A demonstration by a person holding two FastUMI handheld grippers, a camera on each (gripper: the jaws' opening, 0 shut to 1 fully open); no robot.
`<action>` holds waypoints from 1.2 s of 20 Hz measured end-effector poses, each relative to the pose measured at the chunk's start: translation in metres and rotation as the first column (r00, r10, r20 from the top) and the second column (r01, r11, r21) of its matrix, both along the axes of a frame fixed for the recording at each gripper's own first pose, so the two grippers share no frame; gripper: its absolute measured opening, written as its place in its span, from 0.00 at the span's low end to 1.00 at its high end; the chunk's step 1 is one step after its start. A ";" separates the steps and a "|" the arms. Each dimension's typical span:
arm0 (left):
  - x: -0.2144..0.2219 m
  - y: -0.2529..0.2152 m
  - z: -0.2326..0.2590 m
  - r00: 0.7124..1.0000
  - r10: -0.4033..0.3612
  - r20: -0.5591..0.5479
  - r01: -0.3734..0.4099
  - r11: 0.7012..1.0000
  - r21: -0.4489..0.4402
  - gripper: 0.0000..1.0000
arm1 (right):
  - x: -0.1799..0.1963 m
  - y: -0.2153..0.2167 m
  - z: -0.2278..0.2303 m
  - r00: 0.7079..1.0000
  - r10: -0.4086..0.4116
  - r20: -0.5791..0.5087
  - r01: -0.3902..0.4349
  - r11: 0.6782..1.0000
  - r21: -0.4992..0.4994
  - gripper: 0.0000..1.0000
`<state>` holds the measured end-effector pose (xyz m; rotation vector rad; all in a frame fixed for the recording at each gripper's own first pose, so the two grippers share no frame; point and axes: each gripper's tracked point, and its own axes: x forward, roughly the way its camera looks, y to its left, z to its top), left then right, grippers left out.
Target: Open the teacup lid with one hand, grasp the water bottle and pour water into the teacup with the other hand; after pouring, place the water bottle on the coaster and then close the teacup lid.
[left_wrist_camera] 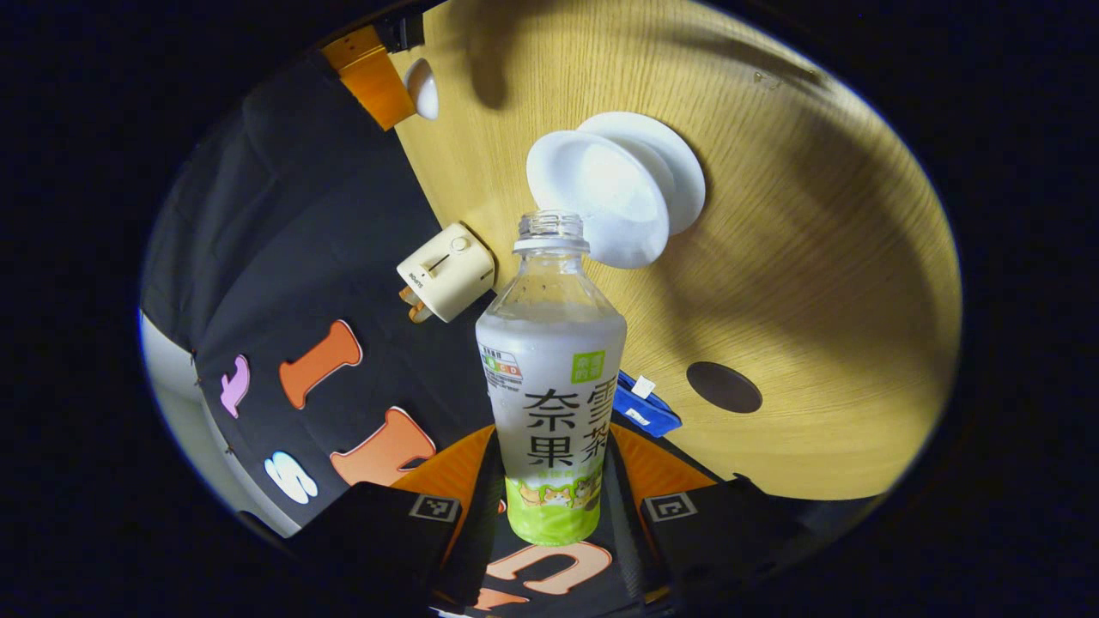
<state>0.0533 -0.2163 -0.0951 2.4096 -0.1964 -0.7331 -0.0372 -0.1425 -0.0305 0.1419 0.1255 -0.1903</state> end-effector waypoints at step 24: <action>-0.024 0.038 -0.049 0.746 0.291 -0.598 -0.648 0.525 -0.552 0.60 | -0.001 0.013 0.008 1.000 0.018 -0.008 -0.018 1.000 -0.004 0.17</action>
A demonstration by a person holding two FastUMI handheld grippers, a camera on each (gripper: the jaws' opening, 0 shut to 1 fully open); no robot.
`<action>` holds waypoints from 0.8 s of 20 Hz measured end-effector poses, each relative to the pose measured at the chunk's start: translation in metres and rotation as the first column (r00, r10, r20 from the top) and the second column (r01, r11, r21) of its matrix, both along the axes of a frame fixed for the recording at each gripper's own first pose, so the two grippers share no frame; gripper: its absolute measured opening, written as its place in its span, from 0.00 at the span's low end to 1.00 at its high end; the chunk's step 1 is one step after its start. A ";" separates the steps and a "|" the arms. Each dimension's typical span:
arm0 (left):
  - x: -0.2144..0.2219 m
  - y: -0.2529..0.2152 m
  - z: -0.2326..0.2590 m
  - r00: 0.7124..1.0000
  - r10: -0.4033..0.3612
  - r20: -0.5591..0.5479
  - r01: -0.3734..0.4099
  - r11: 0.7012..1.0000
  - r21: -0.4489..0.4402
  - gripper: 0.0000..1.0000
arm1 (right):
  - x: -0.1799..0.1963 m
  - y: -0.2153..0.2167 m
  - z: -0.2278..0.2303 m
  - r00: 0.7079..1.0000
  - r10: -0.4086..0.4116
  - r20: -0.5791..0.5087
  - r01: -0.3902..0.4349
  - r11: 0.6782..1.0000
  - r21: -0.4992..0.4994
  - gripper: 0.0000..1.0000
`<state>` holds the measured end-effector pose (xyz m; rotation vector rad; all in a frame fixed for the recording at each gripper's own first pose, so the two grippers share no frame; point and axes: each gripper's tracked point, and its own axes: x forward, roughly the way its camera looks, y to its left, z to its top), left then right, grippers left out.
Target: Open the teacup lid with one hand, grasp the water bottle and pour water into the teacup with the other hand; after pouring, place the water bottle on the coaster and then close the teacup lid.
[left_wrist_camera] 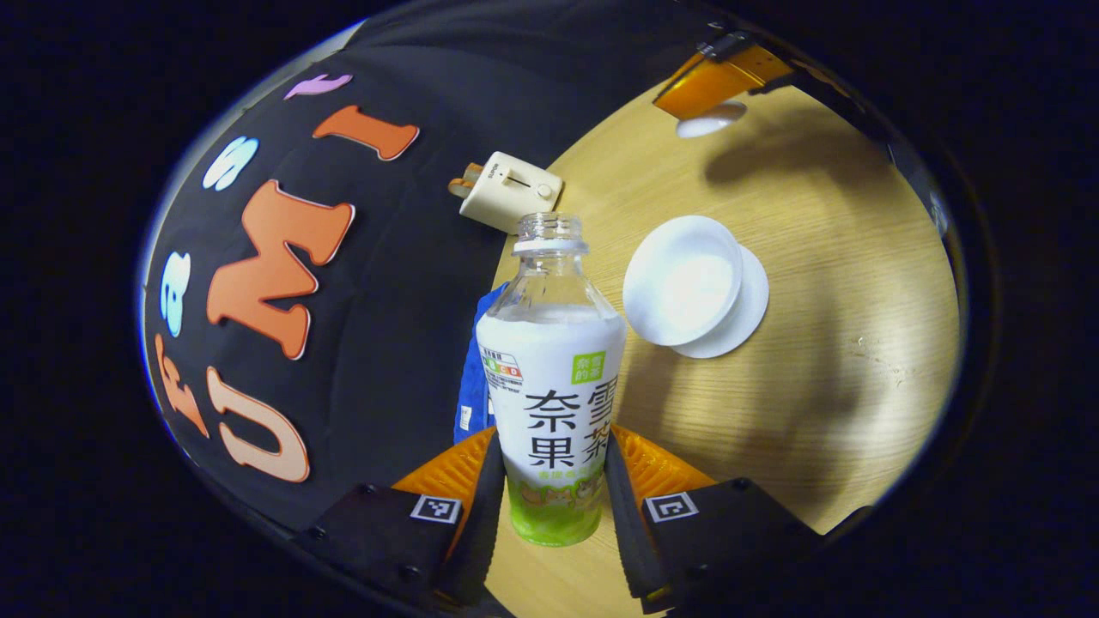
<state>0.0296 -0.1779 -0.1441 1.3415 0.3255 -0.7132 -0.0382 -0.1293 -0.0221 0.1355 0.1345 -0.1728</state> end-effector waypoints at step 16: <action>0.058 0.052 0.036 0.864 0.337 -0.374 -0.503 0.582 -0.639 0.60 | 0.004 0.016 0.003 0.999 0.028 -0.017 -0.028 1.000 -0.002 0.17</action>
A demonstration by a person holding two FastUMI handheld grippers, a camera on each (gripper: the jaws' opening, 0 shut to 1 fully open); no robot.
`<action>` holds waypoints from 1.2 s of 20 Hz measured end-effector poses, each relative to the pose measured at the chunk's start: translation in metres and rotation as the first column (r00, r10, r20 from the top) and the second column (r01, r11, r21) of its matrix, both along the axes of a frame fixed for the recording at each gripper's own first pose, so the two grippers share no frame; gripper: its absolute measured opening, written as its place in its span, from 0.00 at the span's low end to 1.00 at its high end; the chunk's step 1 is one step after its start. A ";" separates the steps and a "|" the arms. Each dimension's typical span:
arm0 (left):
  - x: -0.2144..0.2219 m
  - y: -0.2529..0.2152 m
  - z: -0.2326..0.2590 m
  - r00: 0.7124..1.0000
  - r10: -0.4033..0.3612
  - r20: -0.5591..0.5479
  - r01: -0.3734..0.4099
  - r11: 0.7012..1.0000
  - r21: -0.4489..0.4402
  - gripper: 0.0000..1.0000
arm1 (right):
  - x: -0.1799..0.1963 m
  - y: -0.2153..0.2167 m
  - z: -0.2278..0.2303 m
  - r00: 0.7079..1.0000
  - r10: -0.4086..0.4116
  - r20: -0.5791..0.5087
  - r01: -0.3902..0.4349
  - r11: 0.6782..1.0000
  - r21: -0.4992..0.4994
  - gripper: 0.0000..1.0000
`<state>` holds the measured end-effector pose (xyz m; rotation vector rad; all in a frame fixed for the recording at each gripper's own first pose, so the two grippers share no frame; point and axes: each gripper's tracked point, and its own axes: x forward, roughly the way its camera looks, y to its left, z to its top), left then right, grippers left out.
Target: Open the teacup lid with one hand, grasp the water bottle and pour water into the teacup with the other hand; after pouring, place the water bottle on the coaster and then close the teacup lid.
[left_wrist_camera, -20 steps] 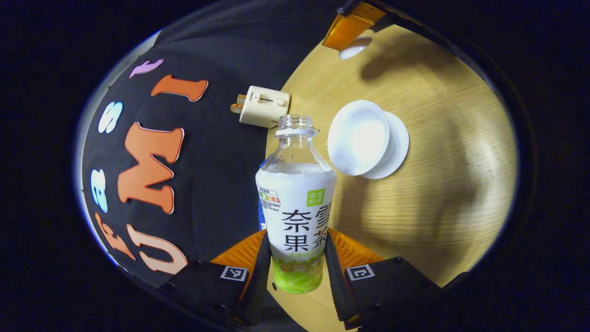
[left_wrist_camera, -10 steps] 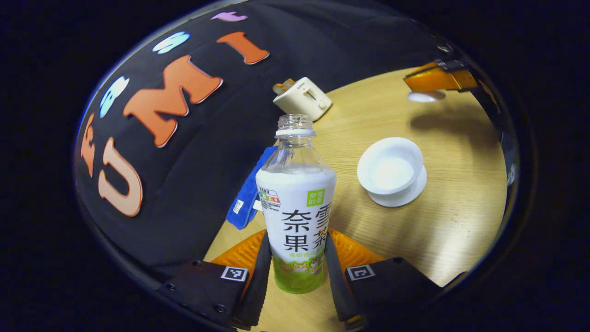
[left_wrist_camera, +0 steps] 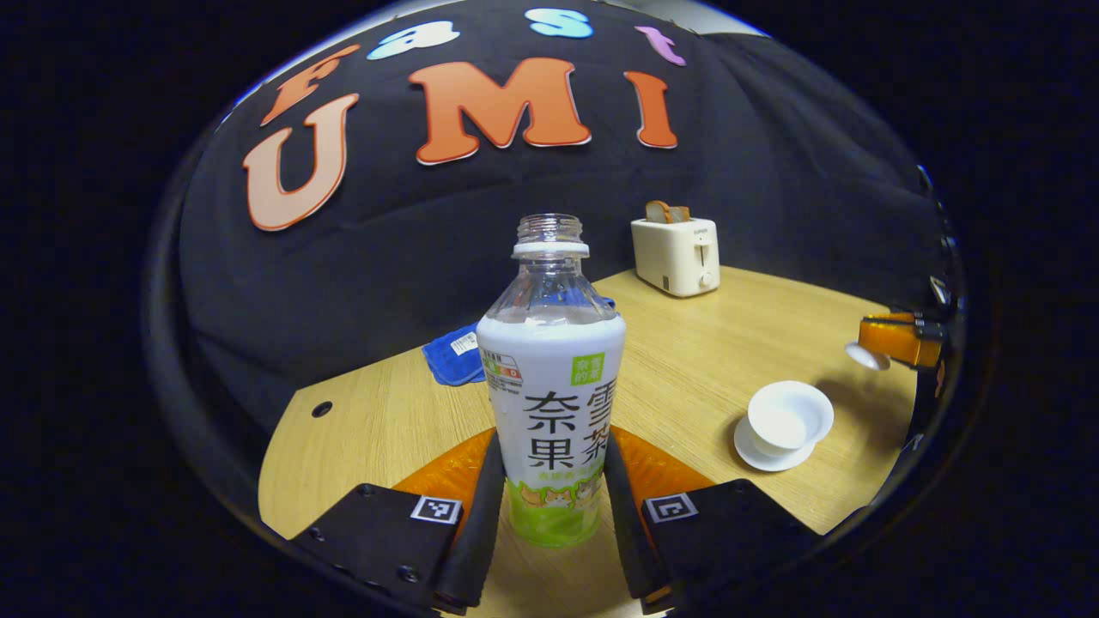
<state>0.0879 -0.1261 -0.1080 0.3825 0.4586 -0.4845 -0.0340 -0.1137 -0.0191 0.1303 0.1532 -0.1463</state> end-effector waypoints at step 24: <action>0.095 0.005 -0.035 0.992 0.123 0.036 -0.117 0.981 -0.152 0.62 | 0.016 0.001 -0.008 0.999 -0.011 -0.045 0.009 0.999 -0.048 0.17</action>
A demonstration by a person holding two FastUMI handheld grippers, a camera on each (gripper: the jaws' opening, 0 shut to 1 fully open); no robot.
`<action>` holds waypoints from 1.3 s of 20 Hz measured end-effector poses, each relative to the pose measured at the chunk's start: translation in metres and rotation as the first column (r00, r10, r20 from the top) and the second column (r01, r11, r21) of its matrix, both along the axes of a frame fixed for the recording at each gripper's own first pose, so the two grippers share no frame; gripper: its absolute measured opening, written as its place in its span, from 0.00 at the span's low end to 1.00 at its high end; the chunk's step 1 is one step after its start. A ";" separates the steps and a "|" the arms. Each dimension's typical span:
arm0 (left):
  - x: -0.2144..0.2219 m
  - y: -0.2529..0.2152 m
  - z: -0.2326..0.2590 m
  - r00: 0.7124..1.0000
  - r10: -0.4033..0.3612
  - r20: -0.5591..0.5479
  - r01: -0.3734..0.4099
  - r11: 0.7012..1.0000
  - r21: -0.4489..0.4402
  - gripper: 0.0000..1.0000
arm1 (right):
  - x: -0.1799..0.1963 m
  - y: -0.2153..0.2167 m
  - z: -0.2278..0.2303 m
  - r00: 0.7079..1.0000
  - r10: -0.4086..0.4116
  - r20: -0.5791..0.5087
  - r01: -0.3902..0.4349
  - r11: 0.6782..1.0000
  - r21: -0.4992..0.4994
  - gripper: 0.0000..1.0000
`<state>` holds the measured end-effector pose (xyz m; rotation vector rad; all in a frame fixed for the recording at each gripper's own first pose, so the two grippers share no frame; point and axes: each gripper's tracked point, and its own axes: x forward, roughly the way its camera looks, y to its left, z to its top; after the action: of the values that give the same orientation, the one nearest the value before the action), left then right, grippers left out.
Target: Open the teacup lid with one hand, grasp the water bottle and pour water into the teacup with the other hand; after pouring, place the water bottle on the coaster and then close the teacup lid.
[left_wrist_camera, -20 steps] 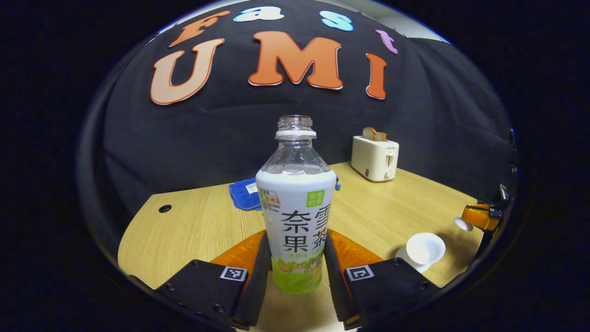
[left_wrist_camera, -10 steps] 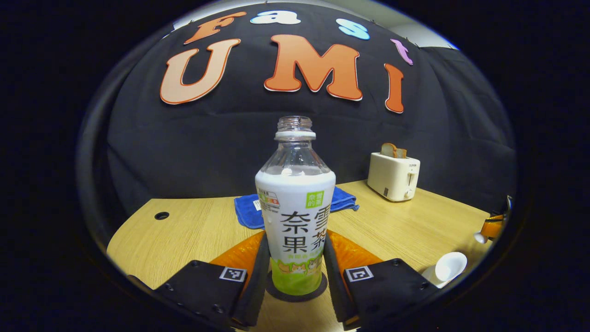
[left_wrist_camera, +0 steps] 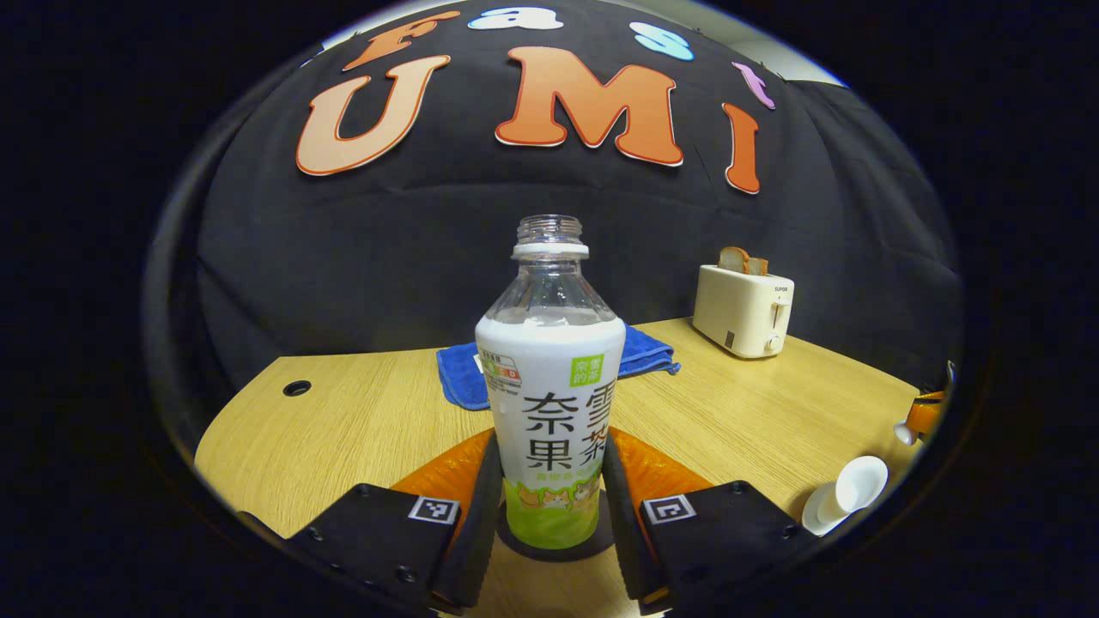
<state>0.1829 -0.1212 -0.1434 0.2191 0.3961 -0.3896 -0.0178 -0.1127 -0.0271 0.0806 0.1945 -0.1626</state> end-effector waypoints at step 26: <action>-0.021 0.009 -0.005 0.998 0.029 0.061 -0.029 0.999 0.011 0.93 | 0.002 0.016 0.021 0.998 0.040 0.044 -0.040 0.999 0.000 0.17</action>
<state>0.1624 -0.1122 -0.1480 0.2365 0.3414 -0.3510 -0.0156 -0.0963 -0.0063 0.0808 0.1521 -0.1207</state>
